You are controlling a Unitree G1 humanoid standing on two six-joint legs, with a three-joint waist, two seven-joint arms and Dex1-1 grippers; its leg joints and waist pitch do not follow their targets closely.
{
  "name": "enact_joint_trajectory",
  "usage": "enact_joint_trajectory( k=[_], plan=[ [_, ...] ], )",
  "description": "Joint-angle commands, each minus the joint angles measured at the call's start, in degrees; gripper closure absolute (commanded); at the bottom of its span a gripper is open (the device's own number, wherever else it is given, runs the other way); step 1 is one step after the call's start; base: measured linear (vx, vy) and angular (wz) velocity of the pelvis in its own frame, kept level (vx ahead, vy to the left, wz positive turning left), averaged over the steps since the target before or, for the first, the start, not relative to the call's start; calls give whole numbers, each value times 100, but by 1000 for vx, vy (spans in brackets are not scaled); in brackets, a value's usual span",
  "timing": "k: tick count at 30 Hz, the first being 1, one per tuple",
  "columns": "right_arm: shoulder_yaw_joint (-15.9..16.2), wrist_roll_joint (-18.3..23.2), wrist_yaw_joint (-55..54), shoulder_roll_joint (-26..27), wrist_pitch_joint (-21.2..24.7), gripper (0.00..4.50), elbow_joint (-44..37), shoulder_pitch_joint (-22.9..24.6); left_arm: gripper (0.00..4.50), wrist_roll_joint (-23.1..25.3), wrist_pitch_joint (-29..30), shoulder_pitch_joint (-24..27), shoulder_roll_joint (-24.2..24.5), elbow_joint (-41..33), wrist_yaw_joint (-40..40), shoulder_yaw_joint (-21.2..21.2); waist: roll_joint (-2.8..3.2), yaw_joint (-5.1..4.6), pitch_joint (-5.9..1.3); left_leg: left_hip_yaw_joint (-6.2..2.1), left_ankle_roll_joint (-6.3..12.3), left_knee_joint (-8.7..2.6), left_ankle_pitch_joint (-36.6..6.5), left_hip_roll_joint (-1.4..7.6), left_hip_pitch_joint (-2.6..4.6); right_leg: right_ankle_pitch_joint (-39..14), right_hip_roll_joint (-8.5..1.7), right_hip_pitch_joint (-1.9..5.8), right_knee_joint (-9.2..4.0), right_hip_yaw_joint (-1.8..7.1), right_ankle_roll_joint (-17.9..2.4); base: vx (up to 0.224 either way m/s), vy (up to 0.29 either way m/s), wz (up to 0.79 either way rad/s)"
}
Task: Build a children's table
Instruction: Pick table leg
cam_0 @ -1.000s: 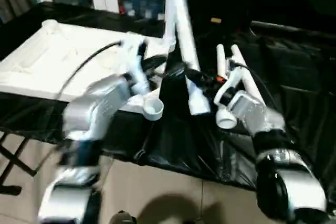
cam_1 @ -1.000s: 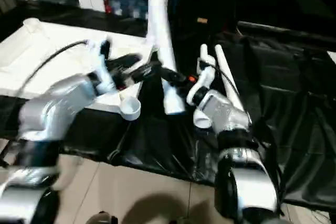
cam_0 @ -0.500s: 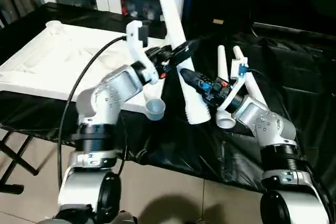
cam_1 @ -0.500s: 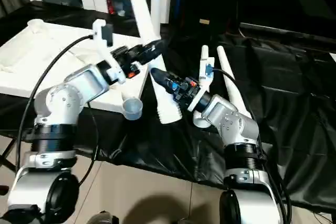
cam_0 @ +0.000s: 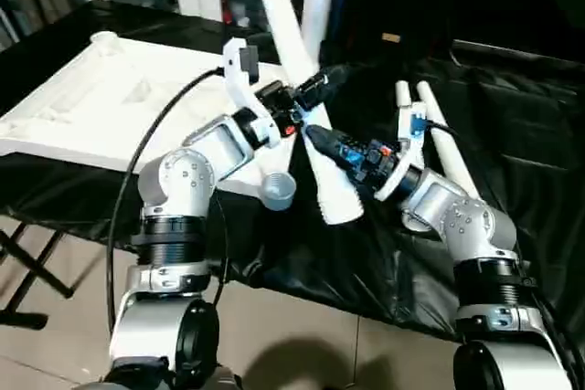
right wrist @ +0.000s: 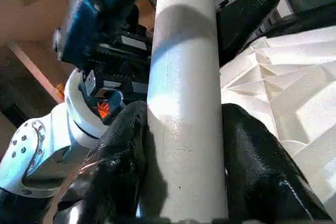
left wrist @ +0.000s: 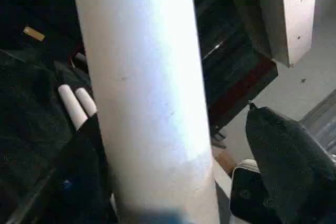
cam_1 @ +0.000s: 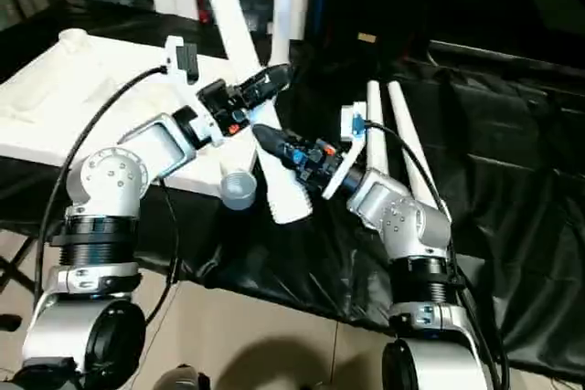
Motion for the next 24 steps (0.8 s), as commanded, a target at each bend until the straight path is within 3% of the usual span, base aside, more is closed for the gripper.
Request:
enact_joint_trajectory(
  k=[1, 4, 8, 9, 12, 15, 18, 21, 24],
  plan=[
    [-5, 134, -27, -51, 46, 270, -171, 33, 78, -73, 50, -51, -32, -119, 49, -24, 90, 1, -504, -29, 24, -349, -954, 105, 58, -900, -447, 382, -479, 265, -935, 0, 0, 0],
    [-4, 155, -38, -59, 69, 270, -197, 40, 113, -92, 14, -62, -32, -78, 97, -15, 82, 2, -503, -30, 9, -351, -946, 102, 54, -944, -445, 383, -482, 267, -895, 0, 0, 0],
    [-13, 168, -54, -77, 88, 270, -187, 18, 116, -134, -19, -73, -16, -61, 79, 23, 87, 1, -508, -32, 5, -349, -923, 104, 52, -909, -447, 382, -479, 266, -888, 0, 0, 0],
    [-16, 172, -57, -80, 90, 270, -185, 12, 147, -149, -18, -78, -5, -61, 61, 23, 83, 0, -508, -30, 6, -348, -902, 101, 48, -871, -442, 382, -474, 267, -898, 0, 0, 0],
    [-22, 177, -61, -92, 90, 270, -192, 8, 154, -185, -31, -87, 1, -78, 57, 35, 86, 0, -508, -30, 14, -346, -889, 99, 48, -838, -442, 384, -472, 267, -896, 0, 0, 0],
    [-16, 183, -78, -97, 81, 270, -186, 4, 198, -219, -31, -93, 12, -80, 65, 44, 87, 2, -508, -30, 5, -348, -895, 101, 49, -878, -447, 384, -476, 266, -888, 0, 0, 0],
    [-8, 212, -90, -114, 90, 270, -204, 20, 198, -253, -4, -70, 21, -116, 37, 8, 99, -1, -504, -32, -8, -352, -951, 103, 56, -929, -443, 378, -483, 266, -876, 0, 0, 0],
    [2, 206, -98, -110, 91, 270, -211, 24, 240, -256, 12, -59, 28, -128, 17, -7, 97, 0, -504, -29, -18, -351, -953, 102, 58, -922, -442, 375, -484, 266, -879, 0, 0, 0],
    [14, 199, -111, -119, 93, 270, -219, 29, 243, -224, 12, -51, 38, -131, 9, -35, 78, -4, -500, -30, -17, -355, -939, 99, 43, -923, -441, 387, -484, 266, -876, 0, 0, 0]
  ],
)
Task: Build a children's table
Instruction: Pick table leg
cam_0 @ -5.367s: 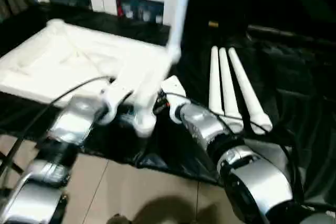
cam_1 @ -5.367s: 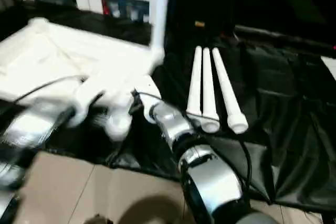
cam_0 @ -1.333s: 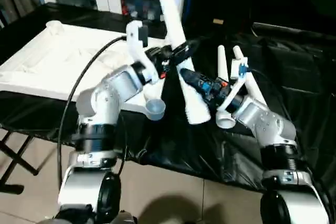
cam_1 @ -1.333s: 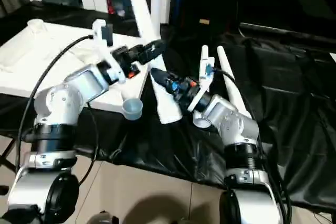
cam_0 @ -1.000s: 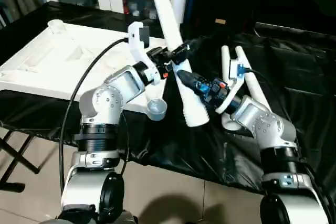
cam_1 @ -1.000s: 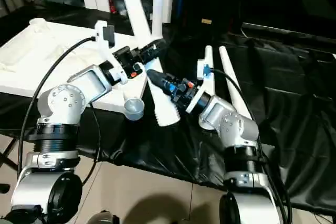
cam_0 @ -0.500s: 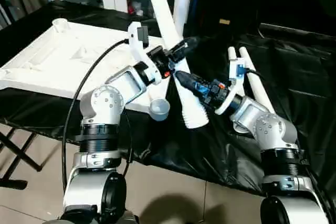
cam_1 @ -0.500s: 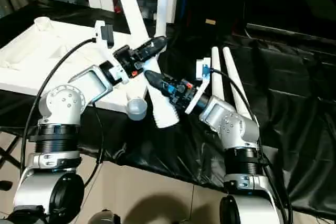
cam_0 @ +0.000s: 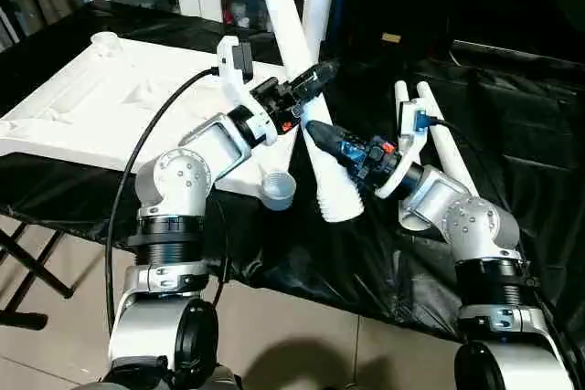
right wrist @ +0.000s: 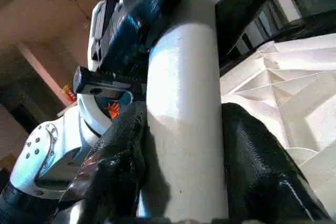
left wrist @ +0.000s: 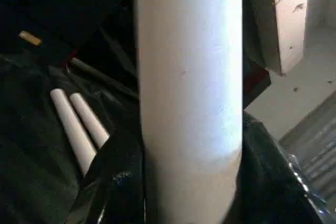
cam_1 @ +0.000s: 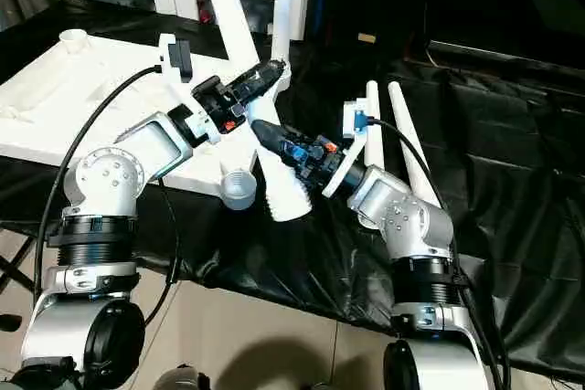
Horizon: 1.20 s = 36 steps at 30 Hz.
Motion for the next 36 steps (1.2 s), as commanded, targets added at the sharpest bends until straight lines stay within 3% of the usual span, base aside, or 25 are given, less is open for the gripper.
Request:
enact_joint_trajectory(
  k=[1, 6, 8, 12, 15, 20, 26, 34, 36],
  plan=[
    [-15, 26, -93, -67, 30, 270, -119, 21, 243, -11, 30, -51, 13, -129, -39, -105, 83, 3, -506, -31, -16, -353, -933, 102, 53, -928, -442, 383, -476, 265, -881, 0, 0, 0],
    [221, -174, -134, -152, -13, 270, -222, 11, 262, 231, -71, -61, 125, -180, -87, -363, 74, 3, -498, -33, -21, -360, -898, 100, 48, -999, -438, 380, -485, 265, -802, 0, 0, 0],
    [294, -248, -234, -179, 47, 214, -236, -30, 262, 304, -102, -72, 168, -220, -102, -480, 64, 0, -501, -31, -24, -358, -883, 105, 50, -980, -442, 381, -476, 270, -792, 0, 0, 0],
    [604, -622, -363, -321, -22, 172, -251, -112, 264, 559, -204, -142, 289, -287, -124, -759, 67, -6, -499, -32, -76, -361, -866, 103, 50, -1013, -444, 376, -476, 273, -740, 0, 0, 0],
    [817, -849, -438, -427, -16, 160, -277, -149, 265, 659, -246, -177, 318, -306, -102, -860, 57, -7, -496, -23, -96, -355, -851, 99, 51, -1017, -442, 372, -478, 280, -718, 0, 0, 0],
    [1390, -1242, -503, -669, 210, 160, -361, -177, 265, 1283, -509, -242, 604, -406, -144, -1470, 53, -6, -500, -37, -98, -361, -851, 109, 52, -1013, -442, 378, -469, 284, -629, 0, 0, 0],
    [1653, -1588, -742, -648, 51, 160, -313, -224, 265, 1520, -558, -229, 661, -492, 10, -1669, 52, -23, -502, -25, -137, -348, -824, 106, 46, -867, -442, 372, -447, 288, -744, 0, 0, 0],
    [1533, -1669, -1388, -262, 97, 160, -175, -363, 265, 1704, -637, -229, 577, -522, 200, -1722, 70, -44, -499, -24, -169, -351, -894, 102, 54, -900, -438, 364, -447, 291, -792, 0, 0, 0],
    [1517, -1690, -1549, -161, 138, 190, -134, -363, 265, 1765, -674, -244, 588, -486, 251, -1723, 76, -49, -505, -29, -195, -355, -887, 108, 60, -814, -437, 361, -436, 292, -794, 0, 0, 0]
  ],
)
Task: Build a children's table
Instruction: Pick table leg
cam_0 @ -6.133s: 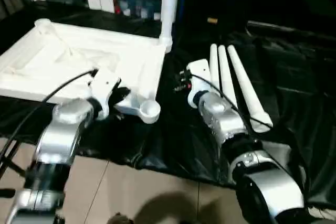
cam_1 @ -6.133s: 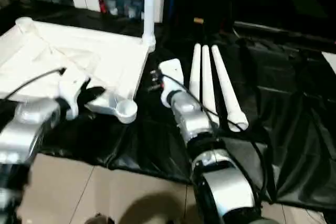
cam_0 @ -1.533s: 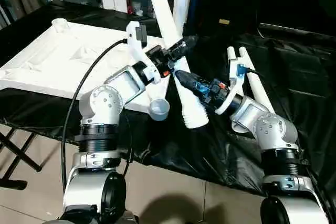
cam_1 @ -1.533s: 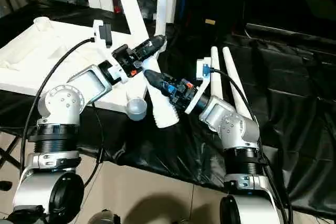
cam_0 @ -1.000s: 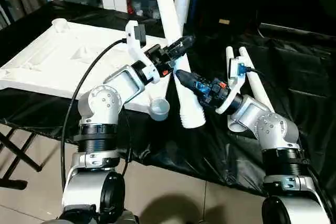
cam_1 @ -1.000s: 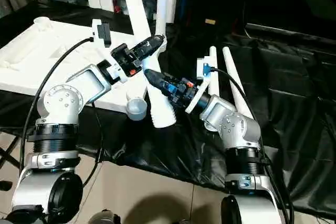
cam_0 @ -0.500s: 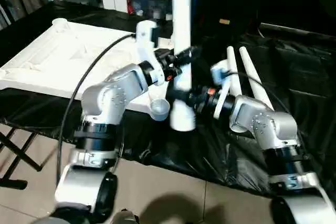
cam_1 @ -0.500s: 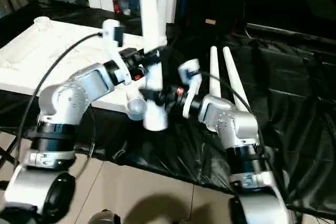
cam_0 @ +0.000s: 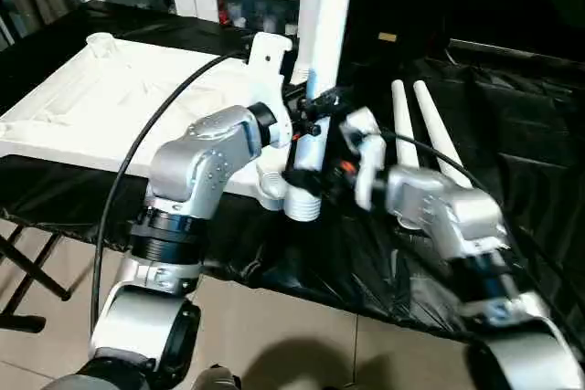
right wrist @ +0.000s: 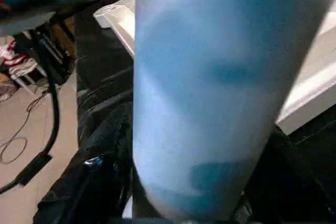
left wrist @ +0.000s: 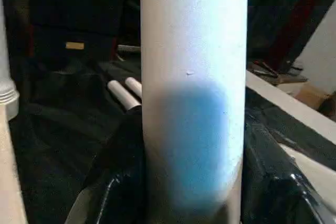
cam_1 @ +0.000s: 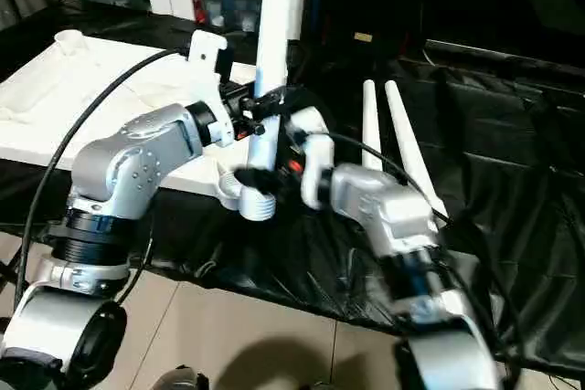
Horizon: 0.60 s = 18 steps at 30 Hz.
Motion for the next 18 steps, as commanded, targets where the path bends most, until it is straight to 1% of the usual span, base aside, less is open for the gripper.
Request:
enact_joint_trajectory(
  k=[1, 3, 4, 5, 6, 9, 13, 14, 15, 16, 17, 18],
  plan=[
    [-104, -66, -207, 28, 25, 190, 32, -53, 265, 125, -109, -168, 14, -75, 65, -56, 77, -27, -505, -31, -193, -353, -887, 108, 59, -815, -436, 362, -436, 288, -807, 0, 0, 0],
    [-75, -78, -231, 35, 38, 215, 33, -44, 265, 158, -130, -177, 36, -57, 113, -49, 81, -25, -506, -29, -201, -354, -919, 104, 65, -797, -434, 362, -439, 289, -785, 0, 0, 0],
    [-71, -79, -234, 34, 43, 215, 33, -43, 265, 163, -132, -178, 37, -55, 127, -44, 82, -21, -507, -30, -205, -355, -921, 106, 64, -785, -434, 365, -436, 290, -783, 0, 0, 0],
    [-67, -87, -246, 39, 62, 229, 27, -38, 265, 175, -131, -179, 46, -54, 121, -41, 66, -19, -506, -30, -203, -357, -902, 106, 59, -754, -433, 370, -434, 290, -772, 0, 0, 0],
    [-60, -94, -245, 41, 68, 229, 23, -33, 265, 191, -152, -180, 42, -49, 152, -16, 70, -17, -506, -31, -205, -359, -897, 107, 57, -751, -435, 371, -430, 289, -769, 0, 0, 0],
    [-65, -84, -257, 56, 66, 253, 16, -32, 265, 205, -166, -191, 41, -38, 179, 15, 69, -18, -505, -28, -209, -356, -906, 104, 58, -778, -441, 370, -432, 292, -764, 0, 0, 0],
    [-124, -9, -250, 102, 27, 258, 17, -47, 265, 201, -215, -210, 24, -25, 167, 40, 67, -17, -503, -26, -201, -355, -900, 100, 55, -791, -440, 368, -435, 294, -765, 0, 0, 0],
    [-154, 40, -197, 114, -19, 260, 19, -47, 230, 187, -208, -220, 26, 2, 151, 48, 74, -17, -507, -29, -202, -354, -898, 104, 58, -773, -441, 369, -432, 294, -764, 0, 0, 0],
    [-173, 92, -113, 114, -69, 260, 18, -44, 209, 149, -198, -227, 23, 34, 123, 76, 75, -17, -507, -26, -196, -352, -893, 102, 58, -752, -439, 368, -430, 294, -769, 0, 0, 0],
    [-180, 149, 14, 99, -134, 260, -8, -24, 195, 30, -155, -233, -16, 48, 109, 179, 72, -17, -506, -24, -190, -353, -899, 100, 58, -752, -435, 368, -433, 293, -769, 0, 0, 0],
    [-197, 304, 316, 53, -192, 260, -102, 41, 192, -196, -142, -258, -93, 124, 94, 412, 72, -14, -508, -19, -175, -342, -911, 92, 54, -731, -440, 379, -429, 293, -794, 0, 0, 0],
    [-206, 361, 421, 35, -198, 261, -132, 61, 185, -246, -164, -273, -113, 164, 90, 484, 64, -4, -512, -20, -151, -335, -895, 92, 44, -694, -446, 395, -426, 291, -842, 0, 0, 0]
  ],
)
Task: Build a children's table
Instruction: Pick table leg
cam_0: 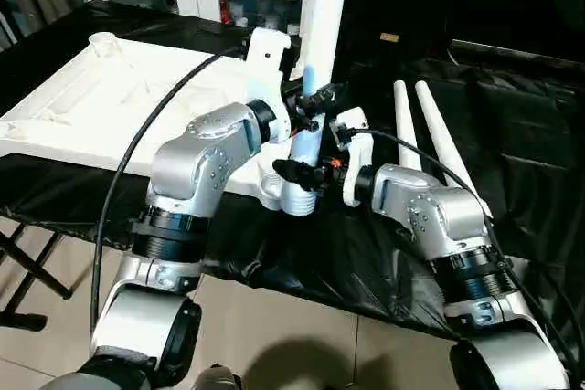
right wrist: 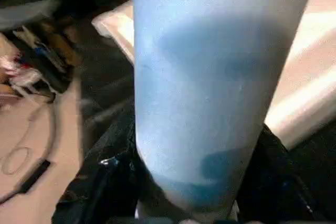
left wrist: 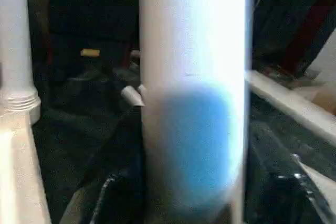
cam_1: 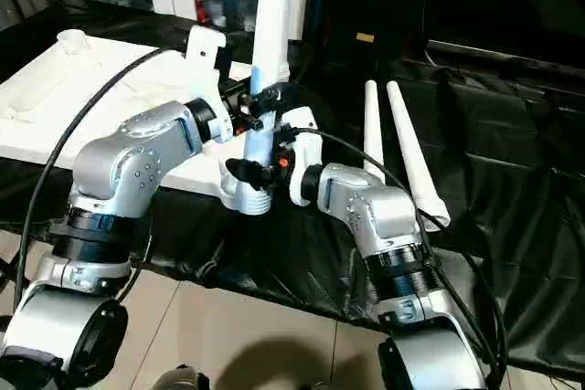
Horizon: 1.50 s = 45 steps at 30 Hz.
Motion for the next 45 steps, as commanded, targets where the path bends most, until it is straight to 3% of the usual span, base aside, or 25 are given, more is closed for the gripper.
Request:
enact_joint_trajectory(
  k=[1, 5, 7, 8, 12, 16, 17, 19, 29, 30, 33, 41, 45],
  plan=[
    [-63, 138, 219, -44, -82, 261, -141, 40, 176, -117, -52, -145, -13, 56, 25, 176, 62, -14, -513, -22, -129, -336, -875, 92, 39, -657, -438, 395, -424, 288, -859, 0, 0, 0],
    [65, 281, 805, -257, -100, 261, -366, 186, 145, -715, 238, -145, 52, 185, -619, 467, 53, -5, -511, -19, -61, -329, -806, 84, 36, -621, -434, 400, -420, 283, -890, 0, 0, 0],
    [88, 307, 956, -340, -80, 261, -425, 216, 143, -878, 419, -93, 226, 122, -1101, 388, 53, 2, -510, -17, -29, -330, -811, 83, 50, -693, -432, 387, -426, 282, -886, 0, 0, 0],
    [91, 305, 972, -357, -84, 261, -424, 214, 169, -877, 432, -83, 270, 106, -1192, 348, 68, -2, -512, -22, -30, -335, -822, 88, 52, -726, -433, 385, -420, 279, -890, 0, 0, 0],
    [96, 263, 1034, -448, -143, 261, -407, 203, 197, -835, 398, -54, 407, 26, -1418, 181, 69, -11, -500, -22, -92, -346, -931, 103, 61, -929, -441, 374, -446, 282, -869, 0, 0, 0],
    [89, 240, 1070, -475, -168, 261, -441, 214, 225, -836, 334, -71, 385, 44, -1382, 204, 61, -8, -509, -20, -92, -336, -859, 99, 53, -804, -441, 383, -432, 284, -887, 0, 0, 0],
    [93, 230, 1076, -485, -186, 261, -443, 212, 231, -843, 315, -87, 366, 75, -1366, 223, 119, -4, -511, -30, -95, -334, -841, 101, 54, -744, -439, 377, -418, 282, -913, 0, 0, 0],
    [101, 224, 1101, -503, -200, 261, -451, 217, 255, -788, 256, -113, 347, 131, -1324, 236, 84, -11, -514, -24, -93, -333, -849, 98, 52, -694, -429, 388, -422, 279, -924, 0, 0, 0],
    [140, 116, 1034, -539, -313, 261, -407, 204, 269, -858, 94, -26, 257, 73, -1420, 267, 72, -12, -517, -19, -73, -326, -836, 98, 51, -705, -436, 393, -425, 281, -942, 0, 0, 0],
    [120, 143, 1031, -527, -274, 226, -371, 187, 269, -872, 87, -16, 254, 60, -1431, 276, 71, -11, -520, -18, -70, -325, -827, 97, 53, -689, -434, 394, -424, 282, -943, 0, 0, 0],
    [76, 215, 1053, -519, -185, 191, -327, 176, 269, -902, 28, 35, 241, -13, -1502, 261, 58, -17, -515, -17, -46, -326, -800, 101, 52, -681, -432, 390, -416, 280, -953, 0, 0, 0],
    [-41, 381, 1123, -516, 37, 146, -55, 131, 269, -1026, -121, 98, 203, -169, -1692, 274, 43, -15, -516, -12, -33, -326, -831, 103, 53, -742, -438, 392, -422, 281, -972, 0, 0, 0],
    [94, 277, 1138, -591, 148, 118, 37, 134, 269, -1024, -112, 107, 244, -167, -1778, 243, 42, -18, -510, -10, -42, -328, -826, 102, 56, -827, -436, 386, -433, 281, -924, 0, 0, 0]
  ],
)
